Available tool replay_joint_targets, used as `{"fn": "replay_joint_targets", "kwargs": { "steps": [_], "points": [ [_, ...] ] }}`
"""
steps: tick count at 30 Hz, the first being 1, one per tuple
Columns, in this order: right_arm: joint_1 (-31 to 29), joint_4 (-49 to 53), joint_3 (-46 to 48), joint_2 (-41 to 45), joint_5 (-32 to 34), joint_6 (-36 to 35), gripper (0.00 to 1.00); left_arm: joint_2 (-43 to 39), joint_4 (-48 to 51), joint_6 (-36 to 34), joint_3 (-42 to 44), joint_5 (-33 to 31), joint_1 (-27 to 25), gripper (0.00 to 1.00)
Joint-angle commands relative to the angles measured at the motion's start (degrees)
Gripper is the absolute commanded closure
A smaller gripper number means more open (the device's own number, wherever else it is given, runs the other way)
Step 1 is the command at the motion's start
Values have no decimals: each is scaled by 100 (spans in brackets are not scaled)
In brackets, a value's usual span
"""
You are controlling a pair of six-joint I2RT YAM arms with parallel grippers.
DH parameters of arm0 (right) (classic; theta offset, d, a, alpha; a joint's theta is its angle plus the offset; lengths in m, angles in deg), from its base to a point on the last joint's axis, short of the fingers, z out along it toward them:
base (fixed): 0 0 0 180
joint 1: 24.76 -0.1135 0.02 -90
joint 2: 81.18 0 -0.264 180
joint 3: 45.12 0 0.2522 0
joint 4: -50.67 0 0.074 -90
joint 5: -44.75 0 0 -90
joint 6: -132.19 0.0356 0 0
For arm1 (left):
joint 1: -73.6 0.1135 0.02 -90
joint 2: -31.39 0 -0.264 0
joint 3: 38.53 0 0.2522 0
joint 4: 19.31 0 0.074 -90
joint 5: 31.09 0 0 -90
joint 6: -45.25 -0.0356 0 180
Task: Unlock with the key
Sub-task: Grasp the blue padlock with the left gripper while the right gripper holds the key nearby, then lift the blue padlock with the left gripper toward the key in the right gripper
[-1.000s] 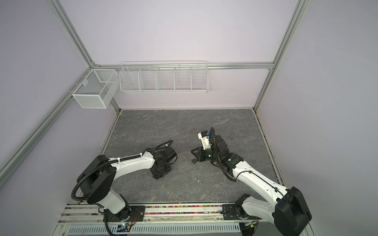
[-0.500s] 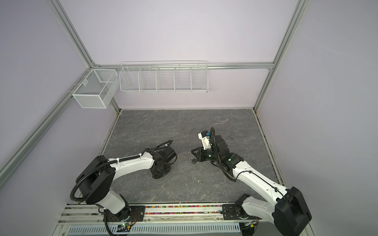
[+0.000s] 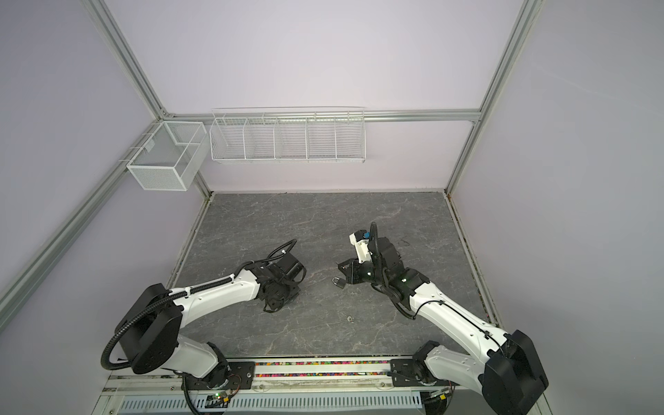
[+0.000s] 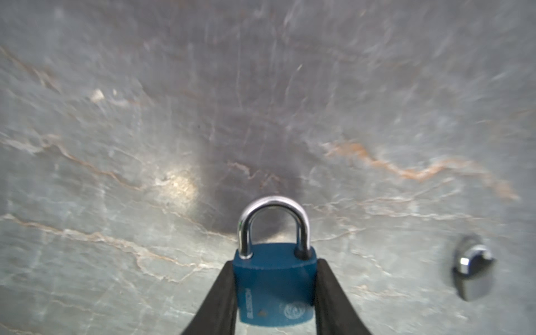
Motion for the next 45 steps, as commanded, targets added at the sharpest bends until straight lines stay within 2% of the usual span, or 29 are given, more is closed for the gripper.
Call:
{"fn": "replay_joint_targets", "kwargs": {
  "steps": [1,8,13,16,19,25,30,33,45],
  "points": [
    [-136,341,-272,224,380,-174,93,-371,-69,-254,-341,-190,141,84],
    [-710,290,-384,508,1006,-226,94,-1307,-908,-384,-499,-356,383,87],
    [-1178,-28,-534,264,1347,-308,94,-1914,-1477,-267,-487,-480,439,88],
    [-1472,-364,-592,143,1586,-375,93,-1989,-1849,-208,-548,-253,449,89],
    [-1752,-807,-555,31,2155,-383,93,-1984,-2278,-15,-536,48,449,89],
    [-2134,-1633,-466,-174,2805,-539,93,-1956,-3176,652,-263,434,445,91],
    [-2186,-2450,-175,-210,2935,-644,94,-1849,-3375,846,-346,666,397,92],
    [-2189,-2456,-250,-340,3174,-729,93,-1844,-3406,900,-375,614,324,92],
    [-2014,-2514,-333,-595,2973,-726,94,-1761,-3426,584,-571,753,215,93]
  ]
}}
